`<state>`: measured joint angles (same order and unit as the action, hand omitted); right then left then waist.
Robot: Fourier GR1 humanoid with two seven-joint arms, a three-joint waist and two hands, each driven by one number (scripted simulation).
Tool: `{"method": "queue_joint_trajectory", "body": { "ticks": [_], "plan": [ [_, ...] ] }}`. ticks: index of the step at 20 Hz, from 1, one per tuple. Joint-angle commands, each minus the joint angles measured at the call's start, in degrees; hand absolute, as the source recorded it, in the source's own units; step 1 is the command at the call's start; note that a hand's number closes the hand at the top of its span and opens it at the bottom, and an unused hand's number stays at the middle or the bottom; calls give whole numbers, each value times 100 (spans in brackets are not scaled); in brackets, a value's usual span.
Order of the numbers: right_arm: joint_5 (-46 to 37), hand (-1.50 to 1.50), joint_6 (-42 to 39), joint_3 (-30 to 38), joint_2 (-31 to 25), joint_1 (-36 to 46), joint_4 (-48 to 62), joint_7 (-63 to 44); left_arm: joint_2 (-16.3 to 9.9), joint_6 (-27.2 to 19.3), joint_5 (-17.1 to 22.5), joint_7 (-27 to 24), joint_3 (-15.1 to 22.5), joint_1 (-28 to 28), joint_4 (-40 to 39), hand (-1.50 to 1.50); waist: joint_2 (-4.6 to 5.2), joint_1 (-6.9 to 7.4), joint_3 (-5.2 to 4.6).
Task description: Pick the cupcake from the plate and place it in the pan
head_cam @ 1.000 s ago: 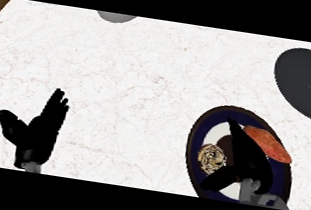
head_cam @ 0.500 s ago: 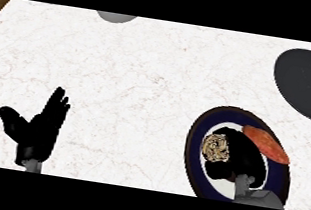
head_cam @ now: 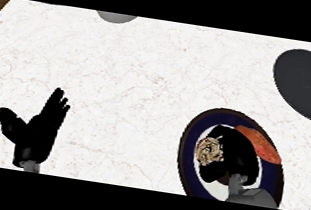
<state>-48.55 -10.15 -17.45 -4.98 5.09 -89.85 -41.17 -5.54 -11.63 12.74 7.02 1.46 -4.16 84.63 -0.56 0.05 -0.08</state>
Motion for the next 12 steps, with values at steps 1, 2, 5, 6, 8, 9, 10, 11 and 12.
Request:
{"method": "queue_joint_trajectory", "body": {
  "ticks": [1, 2, 5, 6, 8, 9, 10, 11, 12],
  "plan": [
    [-19, 150, -246, -9, -146, 273, 289, 350, 217, 51, -74, -360, 54, -120, -448, 0, 59, 10, 7],
    [-77, 150, -272, -155, -311, 247, 391, 670, 254, -186, -165, 45, 188, 11, -51, 0, 58, 18, 9],
    [-99, 150, -553, -297, -820, 783, 587, 1538, 260, -89, -136, -99, 131, 132, -426, 0, 82, 52, 9],
    [-121, 150, -783, -339, -1022, 1088, 579, 1739, 115, -80, -83, 51, 25, 207, -244, 0, 81, 97, 10],
    [-331, 150, -472, -406, -989, 1107, 1073, 2064, -1, 53, -18, 176, 49, -127, 124, 0, 66, 98, 13],
    [-383, 150, -516, -311, -1084, 1248, 803, 2043, 109, 105, 9, -155, -56, 63, -402, 0, 66, 34, 7],
    [-639, 150, -50, -430, -1047, 1152, 915, 2231, 106, -106, -67, 216, -38, 334, -330, 0, 67, 20, 10],
    [-684, 150, 0, -367, -1141, 1128, 623, 2226, 140, -31, -121, 10, 56, 63, -241, 0, 56, 12, 9],
    [-735, 150, 322, -223, -1197, 1252, 843, 2479, 66, -73, -94, 237, 34, 92, 19, 0, 59, 34, 12]
  ]
}}
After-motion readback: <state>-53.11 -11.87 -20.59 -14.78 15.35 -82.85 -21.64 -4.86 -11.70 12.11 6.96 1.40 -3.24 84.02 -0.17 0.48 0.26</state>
